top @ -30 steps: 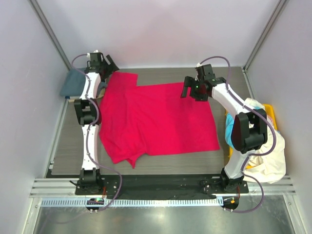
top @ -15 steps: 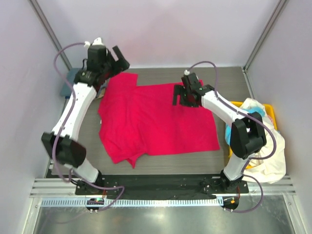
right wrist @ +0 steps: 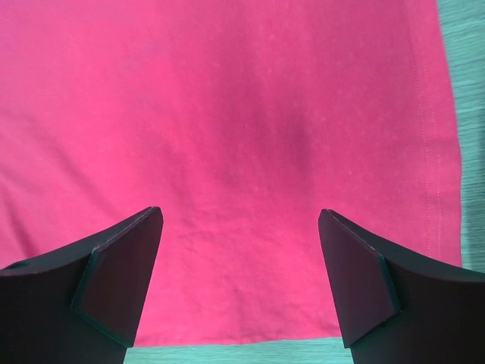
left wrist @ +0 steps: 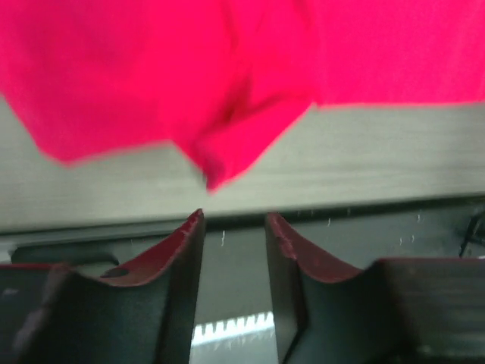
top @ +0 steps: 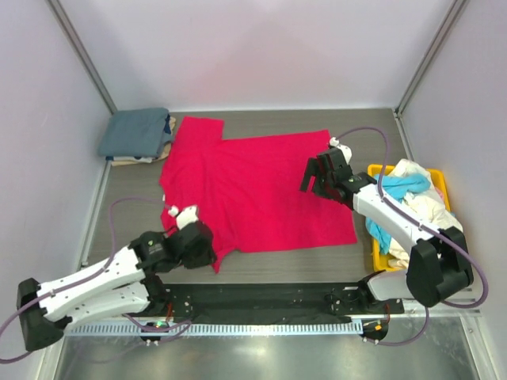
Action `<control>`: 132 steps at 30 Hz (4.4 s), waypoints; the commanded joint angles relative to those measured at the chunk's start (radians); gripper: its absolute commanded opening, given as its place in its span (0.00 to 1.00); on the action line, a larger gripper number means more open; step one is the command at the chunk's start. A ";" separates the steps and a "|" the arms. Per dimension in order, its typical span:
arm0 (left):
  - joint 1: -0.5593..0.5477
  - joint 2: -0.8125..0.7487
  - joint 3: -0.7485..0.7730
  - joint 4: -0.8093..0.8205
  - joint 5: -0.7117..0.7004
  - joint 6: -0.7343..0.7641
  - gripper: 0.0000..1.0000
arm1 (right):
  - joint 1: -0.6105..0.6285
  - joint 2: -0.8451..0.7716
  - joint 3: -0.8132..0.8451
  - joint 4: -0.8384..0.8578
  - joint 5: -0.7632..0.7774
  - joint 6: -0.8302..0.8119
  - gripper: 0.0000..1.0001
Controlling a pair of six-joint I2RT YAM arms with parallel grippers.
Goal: Fold and stack the t-shirts
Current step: Flatten the tshirt out, then fold the tshirt
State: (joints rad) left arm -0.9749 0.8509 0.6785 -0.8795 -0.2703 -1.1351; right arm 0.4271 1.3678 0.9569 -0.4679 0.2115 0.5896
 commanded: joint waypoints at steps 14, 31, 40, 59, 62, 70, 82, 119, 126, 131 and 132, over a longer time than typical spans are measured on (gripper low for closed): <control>-0.206 -0.065 -0.220 0.000 -0.251 -0.365 0.57 | -0.001 -0.062 -0.046 0.064 0.035 0.035 0.90; -0.074 0.123 -0.275 0.247 -0.236 -0.229 0.57 | -0.001 -0.056 -0.056 0.058 0.045 0.012 0.90; -0.059 0.235 -0.300 0.404 -0.217 -0.207 0.43 | -0.002 -0.039 -0.055 0.058 0.049 0.003 0.90; -0.033 0.133 0.045 -0.023 -0.270 -0.017 0.00 | -0.001 -0.120 -0.069 0.028 0.038 0.007 0.90; -0.033 0.028 0.110 -0.197 -0.265 -0.002 0.00 | -0.001 -0.150 -0.069 -0.032 0.051 0.038 0.90; -0.039 -0.039 0.225 -0.444 -0.119 -0.025 0.00 | -0.001 -0.304 -0.181 -0.256 0.137 0.185 0.91; -0.039 -0.023 0.113 -0.322 -0.040 0.031 0.00 | 0.120 -0.415 -0.411 -0.336 0.071 0.418 0.88; 0.060 0.183 0.457 -0.290 -0.262 0.420 0.00 | 0.286 -0.268 -0.072 -0.411 0.268 0.452 0.01; 0.318 0.389 0.550 -0.145 -0.119 0.721 0.00 | 0.058 -0.122 0.046 -0.278 0.194 0.237 0.01; 0.405 0.577 0.647 -0.144 -0.130 0.813 0.00 | -0.008 -0.021 0.092 -0.229 0.158 0.159 0.01; 0.419 0.599 0.658 -0.138 -0.124 0.824 0.00 | -0.027 0.009 0.095 -0.221 0.152 0.151 0.01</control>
State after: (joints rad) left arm -0.5919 1.4010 1.2854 -1.0637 -0.4129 -0.4278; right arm 0.4274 1.3331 1.0061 -0.7502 0.3779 0.8207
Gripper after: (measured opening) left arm 0.006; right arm 0.035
